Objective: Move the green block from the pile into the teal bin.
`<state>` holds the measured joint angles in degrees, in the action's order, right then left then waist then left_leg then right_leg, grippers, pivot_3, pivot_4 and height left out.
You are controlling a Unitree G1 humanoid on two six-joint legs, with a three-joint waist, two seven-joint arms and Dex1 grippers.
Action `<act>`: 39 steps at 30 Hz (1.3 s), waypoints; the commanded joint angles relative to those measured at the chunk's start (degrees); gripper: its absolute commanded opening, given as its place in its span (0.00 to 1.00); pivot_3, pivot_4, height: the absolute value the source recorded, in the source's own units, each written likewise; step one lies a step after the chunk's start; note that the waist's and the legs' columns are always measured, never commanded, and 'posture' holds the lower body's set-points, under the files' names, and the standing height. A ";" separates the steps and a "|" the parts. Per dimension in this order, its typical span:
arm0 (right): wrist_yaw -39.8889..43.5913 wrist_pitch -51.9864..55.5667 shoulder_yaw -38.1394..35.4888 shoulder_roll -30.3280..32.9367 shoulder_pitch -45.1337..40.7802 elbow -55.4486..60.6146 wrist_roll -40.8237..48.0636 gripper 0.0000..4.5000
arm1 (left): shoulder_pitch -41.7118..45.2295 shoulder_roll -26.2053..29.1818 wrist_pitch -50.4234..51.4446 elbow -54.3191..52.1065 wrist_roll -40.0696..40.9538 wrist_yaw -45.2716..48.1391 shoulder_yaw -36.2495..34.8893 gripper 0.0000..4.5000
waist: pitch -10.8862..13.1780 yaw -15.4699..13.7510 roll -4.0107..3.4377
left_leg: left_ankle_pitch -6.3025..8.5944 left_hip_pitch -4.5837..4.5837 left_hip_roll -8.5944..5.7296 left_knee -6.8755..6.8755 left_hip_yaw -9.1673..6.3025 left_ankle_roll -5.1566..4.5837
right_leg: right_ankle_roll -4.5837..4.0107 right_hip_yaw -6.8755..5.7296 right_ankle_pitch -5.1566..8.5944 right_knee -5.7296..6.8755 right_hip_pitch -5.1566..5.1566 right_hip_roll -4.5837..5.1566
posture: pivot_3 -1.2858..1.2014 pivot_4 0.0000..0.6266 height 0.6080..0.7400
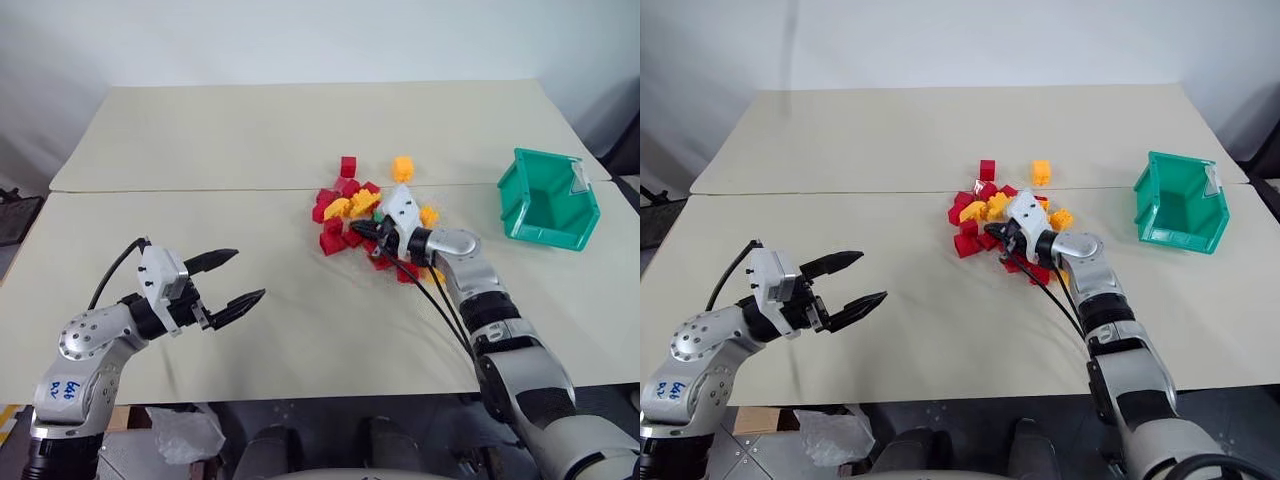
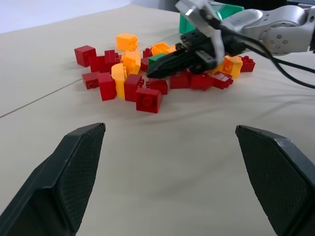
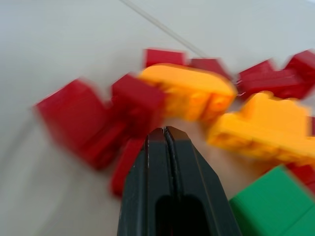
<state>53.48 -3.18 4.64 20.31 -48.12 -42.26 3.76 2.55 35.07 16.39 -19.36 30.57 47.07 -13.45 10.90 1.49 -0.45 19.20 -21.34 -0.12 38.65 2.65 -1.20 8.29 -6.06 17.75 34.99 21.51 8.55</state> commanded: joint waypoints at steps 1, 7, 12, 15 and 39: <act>3.59 2.98 -0.41 4.31 3.20 5.82 0.95 0.01 | -0.41 0.59 0.01 -2.37 0.80 -0.33 -1.16 1.00 | 0.00 -0.12 0.00 | 0.00 0.00 -0.01 0.02 -0.04 0.00 | 0.00 0.00 0.00 -0.01 -0.02 0.00 | 0.52 0.24 1.00; 9.93 6.74 -4.54 12.39 9.56 14.33 6.61 0.01 | -0.14 0.60 0.21 -2.49 0.88 -0.39 -1.12 1.00 | 0.00 -0.14 0.00 | 0.00 0.00 -0.02 0.03 -0.05 0.00 | 0.00 -0.04 0.00 -0.03 -0.05 -0.01 | 0.52 0.24 1.00; 15.78 8.11 -12.51 17.59 16.17 21.12 15.65 0.01 | 0.26 0.65 -0.05 -2.05 0.77 -0.25 -1.27 1.00 | 0.02 -0.19 -0.01 | 0.00 -0.01 -0.01 0.04 0.02 0.00 | 0.00 -0.03 0.00 -0.05 -0.05 0.00 | 0.52 0.24 1.00; 17.28 6.88 -18.88 20.51 20.82 22.86 20.20 0.01 | 0.40 0.73 -0.14 -1.80 0.91 -0.30 -1.91 1.00 | 0.04 -0.93 -0.06 | 0.00 -0.02 -0.01 0.00 0.03 0.00 | 0.00 -0.05 0.00 -0.11 -0.05 0.00 | 0.52 0.24 1.00; 10.23 12.50 2.73 15.19 -3.64 10.70 2.02 0.99 | 3.75 0.94 0.83 0.72 0.60 0.39 -1.01 1.00 | 0.07 -0.73 -0.10 | 0.01 -0.02 0.07 0.26 0.24 0.00 | -0.01 0.04 -0.03 -0.01 0.03 0.00 | 0.52 0.24 1.00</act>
<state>64.15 10.03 6.43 35.50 -50.21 -28.98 7.94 6.13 36.05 17.56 -17.35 30.57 47.60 -14.17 10.97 0.76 -0.55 19.21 -21.38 -0.06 38.91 2.88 -1.20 8.29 -6.03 17.72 34.98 21.55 8.55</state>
